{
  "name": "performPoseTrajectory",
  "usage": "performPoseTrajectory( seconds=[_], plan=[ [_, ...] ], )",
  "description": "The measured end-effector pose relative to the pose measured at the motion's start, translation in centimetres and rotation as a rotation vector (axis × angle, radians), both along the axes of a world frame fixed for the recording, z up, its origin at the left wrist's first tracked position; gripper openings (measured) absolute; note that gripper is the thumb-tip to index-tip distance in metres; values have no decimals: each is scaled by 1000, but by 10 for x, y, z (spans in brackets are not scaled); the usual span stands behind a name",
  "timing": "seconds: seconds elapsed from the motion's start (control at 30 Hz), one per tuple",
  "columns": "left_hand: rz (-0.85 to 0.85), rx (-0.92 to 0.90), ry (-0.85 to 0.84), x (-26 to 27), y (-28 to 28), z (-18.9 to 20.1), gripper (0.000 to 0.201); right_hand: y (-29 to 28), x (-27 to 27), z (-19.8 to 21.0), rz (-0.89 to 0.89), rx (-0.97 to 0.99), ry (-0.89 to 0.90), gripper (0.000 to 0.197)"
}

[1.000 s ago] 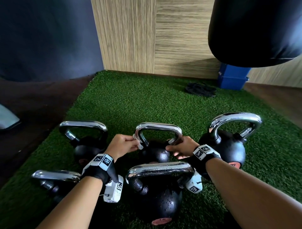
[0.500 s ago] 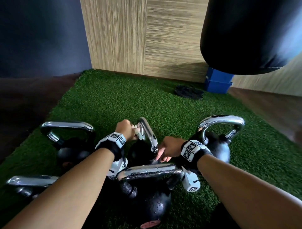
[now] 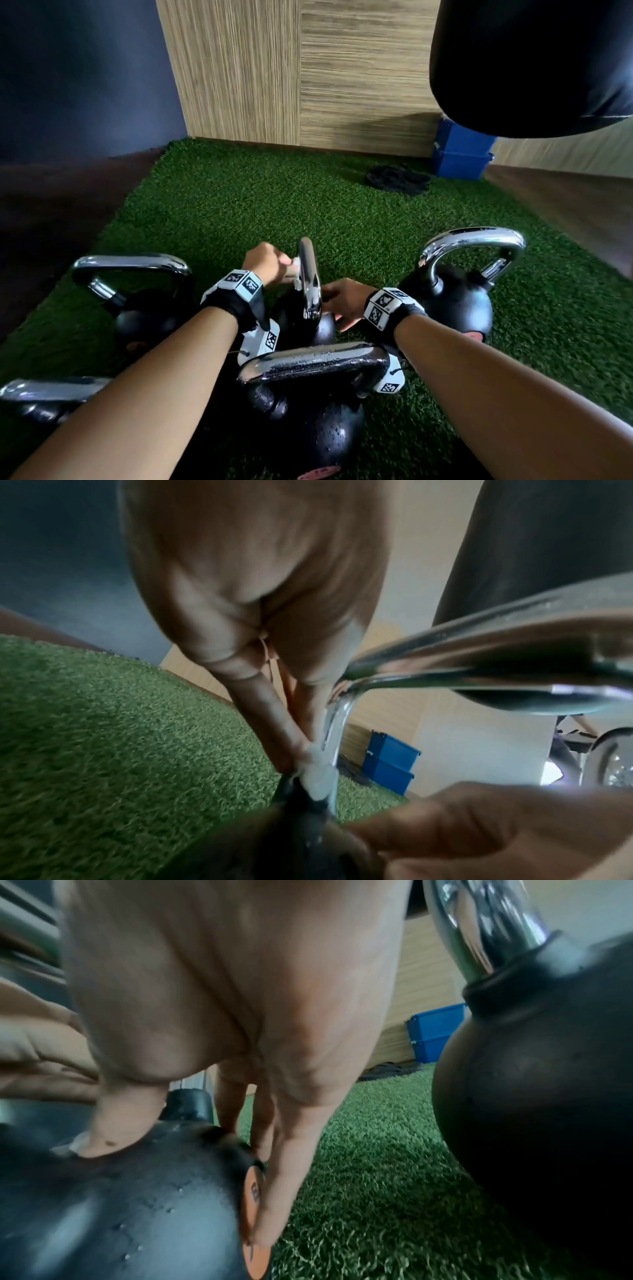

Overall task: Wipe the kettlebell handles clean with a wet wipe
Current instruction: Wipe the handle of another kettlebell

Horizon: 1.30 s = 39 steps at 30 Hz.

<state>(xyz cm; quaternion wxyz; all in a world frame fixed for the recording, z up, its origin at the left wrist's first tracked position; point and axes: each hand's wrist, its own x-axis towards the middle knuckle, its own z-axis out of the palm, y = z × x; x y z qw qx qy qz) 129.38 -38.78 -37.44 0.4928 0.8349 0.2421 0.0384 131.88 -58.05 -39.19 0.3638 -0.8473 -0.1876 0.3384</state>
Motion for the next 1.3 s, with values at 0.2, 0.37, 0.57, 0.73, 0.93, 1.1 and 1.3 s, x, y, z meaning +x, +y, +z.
performPoseTrajectory(
  seconds=[0.2, 0.37, 0.57, 0.73, 0.93, 1.1, 1.3],
  plan=[
    [14, 101, -69, -1, -1, 3, 21, -1, 2, 0, -55, 65, 92, 42],
    [-21, -11, -211, -2, 2, 11, 17, -5, 5, -6, -50, 101, 86, 48],
    [-174, -51, -260, -13, 14, 14, 19, -8, 10, -13, -60, 149, 114, 45],
    [-298, -314, -261, -25, 11, 11, 15, -7, 12, -15, -79, 202, 148, 45],
    [-373, -393, -204, -37, 22, 13, 30, -7, 15, -19, -78, 167, 128, 38],
    [-409, -362, -183, -44, 19, 18, 34, -5, 14, -18, -86, 161, 124, 38],
    [-559, -334, -94, -62, 13, 14, 17, -4, 10, -13, -81, 125, 105, 45]
  ],
)
